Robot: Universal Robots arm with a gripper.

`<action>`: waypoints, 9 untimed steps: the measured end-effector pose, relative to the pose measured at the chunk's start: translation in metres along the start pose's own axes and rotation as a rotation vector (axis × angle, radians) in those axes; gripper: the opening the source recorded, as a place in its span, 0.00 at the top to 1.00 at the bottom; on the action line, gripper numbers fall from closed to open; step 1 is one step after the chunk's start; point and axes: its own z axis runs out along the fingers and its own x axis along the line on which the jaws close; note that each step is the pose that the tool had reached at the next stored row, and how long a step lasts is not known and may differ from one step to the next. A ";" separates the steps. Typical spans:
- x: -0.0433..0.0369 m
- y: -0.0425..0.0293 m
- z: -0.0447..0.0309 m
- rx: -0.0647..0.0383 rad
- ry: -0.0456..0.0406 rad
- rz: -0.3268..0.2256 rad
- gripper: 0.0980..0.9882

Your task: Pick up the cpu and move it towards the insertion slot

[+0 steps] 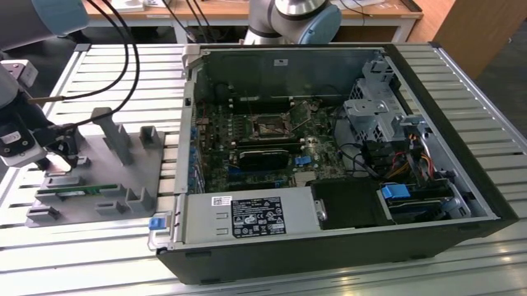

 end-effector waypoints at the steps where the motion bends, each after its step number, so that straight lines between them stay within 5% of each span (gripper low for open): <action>1: 0.0000 0.0000 -0.0005 0.000 0.0001 0.000 0.52; 9: 0.0000 0.0001 -0.0018 0.000 0.0001 0.000 0.52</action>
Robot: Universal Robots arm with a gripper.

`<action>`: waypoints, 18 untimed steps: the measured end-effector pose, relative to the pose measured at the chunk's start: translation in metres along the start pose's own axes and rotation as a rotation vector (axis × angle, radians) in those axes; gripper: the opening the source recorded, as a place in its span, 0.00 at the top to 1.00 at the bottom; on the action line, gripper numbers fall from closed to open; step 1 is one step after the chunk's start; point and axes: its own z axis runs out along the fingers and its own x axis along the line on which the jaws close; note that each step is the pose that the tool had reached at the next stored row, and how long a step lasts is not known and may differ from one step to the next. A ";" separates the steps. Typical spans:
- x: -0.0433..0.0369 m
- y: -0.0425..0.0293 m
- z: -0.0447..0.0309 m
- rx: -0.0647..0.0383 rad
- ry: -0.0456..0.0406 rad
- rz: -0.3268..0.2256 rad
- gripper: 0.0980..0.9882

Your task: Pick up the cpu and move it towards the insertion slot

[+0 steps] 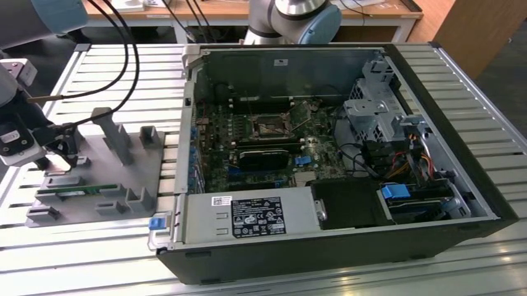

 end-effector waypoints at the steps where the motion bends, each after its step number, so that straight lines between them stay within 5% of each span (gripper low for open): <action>1: 0.0000 0.0000 -0.0001 0.000 0.0000 0.000 0.52; 18: 0.0000 0.0003 -0.0042 0.000 0.0000 0.000 0.52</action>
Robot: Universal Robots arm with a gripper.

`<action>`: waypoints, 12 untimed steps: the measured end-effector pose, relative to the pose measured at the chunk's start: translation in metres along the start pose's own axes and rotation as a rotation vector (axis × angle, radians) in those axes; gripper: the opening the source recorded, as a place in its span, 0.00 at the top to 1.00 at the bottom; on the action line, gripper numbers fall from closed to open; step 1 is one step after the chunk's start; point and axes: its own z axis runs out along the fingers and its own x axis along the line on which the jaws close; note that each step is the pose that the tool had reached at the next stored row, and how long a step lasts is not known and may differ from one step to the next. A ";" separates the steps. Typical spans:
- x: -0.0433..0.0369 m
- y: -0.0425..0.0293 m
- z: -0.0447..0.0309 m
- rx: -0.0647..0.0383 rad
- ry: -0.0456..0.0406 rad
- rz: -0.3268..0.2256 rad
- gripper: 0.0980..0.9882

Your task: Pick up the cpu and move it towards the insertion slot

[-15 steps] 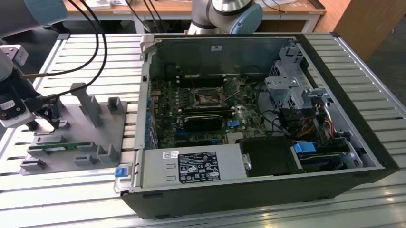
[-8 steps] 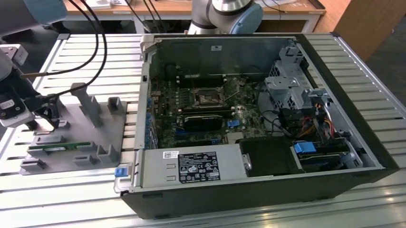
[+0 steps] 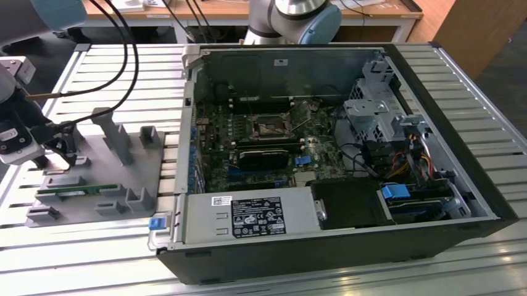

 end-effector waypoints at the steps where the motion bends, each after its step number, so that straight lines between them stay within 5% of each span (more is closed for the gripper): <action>1: 0.0000 0.0000 -0.0002 0.000 -0.0001 0.000 0.52; 12: 0.0000 0.0002 -0.0036 0.000 -0.0001 0.000 0.52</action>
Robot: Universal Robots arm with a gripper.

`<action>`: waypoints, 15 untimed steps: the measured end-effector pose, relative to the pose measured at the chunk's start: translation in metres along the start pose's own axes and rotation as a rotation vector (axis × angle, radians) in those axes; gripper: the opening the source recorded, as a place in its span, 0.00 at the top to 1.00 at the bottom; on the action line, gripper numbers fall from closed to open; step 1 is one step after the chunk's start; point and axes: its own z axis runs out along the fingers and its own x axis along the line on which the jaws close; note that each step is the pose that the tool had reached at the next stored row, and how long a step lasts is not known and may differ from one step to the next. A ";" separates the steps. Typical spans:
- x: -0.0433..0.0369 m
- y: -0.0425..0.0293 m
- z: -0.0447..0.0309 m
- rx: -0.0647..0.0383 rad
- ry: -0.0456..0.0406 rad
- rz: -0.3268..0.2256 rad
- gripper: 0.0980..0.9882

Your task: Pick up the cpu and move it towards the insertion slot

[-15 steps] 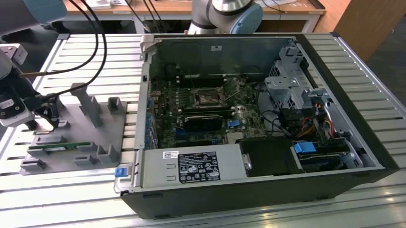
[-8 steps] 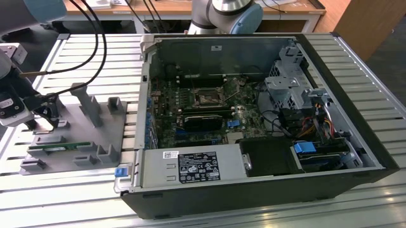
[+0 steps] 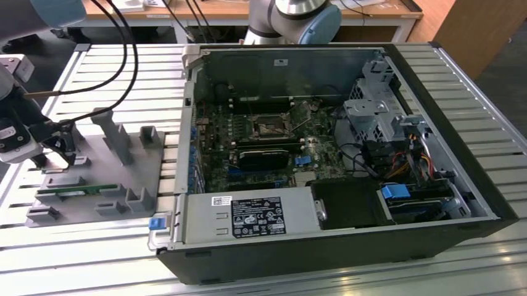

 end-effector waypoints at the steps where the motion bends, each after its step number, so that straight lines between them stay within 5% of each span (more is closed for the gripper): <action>1: 0.0000 0.0000 -0.0002 0.000 -0.0001 0.000 0.52; 15: 0.0001 0.0003 -0.0056 0.000 0.0002 0.000 0.52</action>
